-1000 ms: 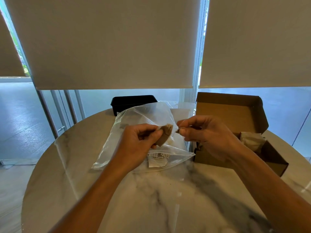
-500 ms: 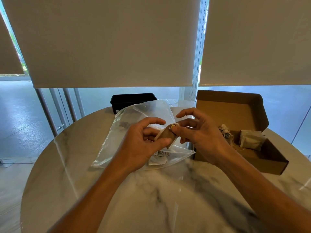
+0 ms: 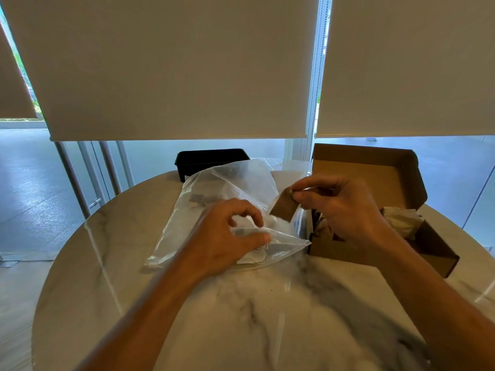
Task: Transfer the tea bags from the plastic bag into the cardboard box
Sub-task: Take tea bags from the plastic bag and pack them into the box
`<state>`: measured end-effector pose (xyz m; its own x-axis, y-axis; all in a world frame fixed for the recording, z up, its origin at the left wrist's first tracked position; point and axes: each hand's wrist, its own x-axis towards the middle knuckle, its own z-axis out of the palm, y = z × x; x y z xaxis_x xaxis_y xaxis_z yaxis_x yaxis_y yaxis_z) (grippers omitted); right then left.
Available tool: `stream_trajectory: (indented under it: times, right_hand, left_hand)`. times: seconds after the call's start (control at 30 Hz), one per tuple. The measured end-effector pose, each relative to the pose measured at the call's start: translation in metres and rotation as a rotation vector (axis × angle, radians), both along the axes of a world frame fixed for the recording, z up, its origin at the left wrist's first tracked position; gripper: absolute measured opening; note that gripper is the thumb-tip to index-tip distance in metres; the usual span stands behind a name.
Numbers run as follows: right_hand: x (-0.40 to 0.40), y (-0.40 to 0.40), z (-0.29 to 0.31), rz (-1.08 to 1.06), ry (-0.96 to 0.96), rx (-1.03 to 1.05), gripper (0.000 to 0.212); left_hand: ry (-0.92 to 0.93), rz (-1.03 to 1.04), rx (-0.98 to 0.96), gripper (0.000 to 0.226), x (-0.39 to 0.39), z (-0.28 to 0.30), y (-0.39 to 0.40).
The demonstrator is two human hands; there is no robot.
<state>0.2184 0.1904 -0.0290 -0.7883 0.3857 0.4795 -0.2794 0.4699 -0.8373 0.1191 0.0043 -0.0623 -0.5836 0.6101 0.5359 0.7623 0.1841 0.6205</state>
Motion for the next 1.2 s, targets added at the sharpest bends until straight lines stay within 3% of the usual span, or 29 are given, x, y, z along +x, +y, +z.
stream_trajectory:
  times: [0.17, 0.43, 0.83, 1.2]
  right_hand:
    - [0.011, 0.036, 0.009, -0.212, 0.043, 0.05, 0.023]
    - [0.028, 0.088, 0.009, -0.353, -0.006, -0.016, 0.028]
    - [0.038, 0.107, -0.001, -0.231, -0.38, 0.089, 0.032]
    - [0.031, 0.108, -0.013, -0.246, -0.425, 0.104, 0.02]
  left_hand:
    - [0.131, -0.001, -0.252, 0.013, -0.004, 0.002, -0.01]
    - [0.185, 0.036, -0.366, 0.02, -0.009, 0.002, -0.016]
    - [0.264, 0.065, -0.461, 0.023, -0.007, 0.006, -0.021]
    - [0.266, 0.076, -0.4, 0.026, -0.012, 0.002, -0.02]
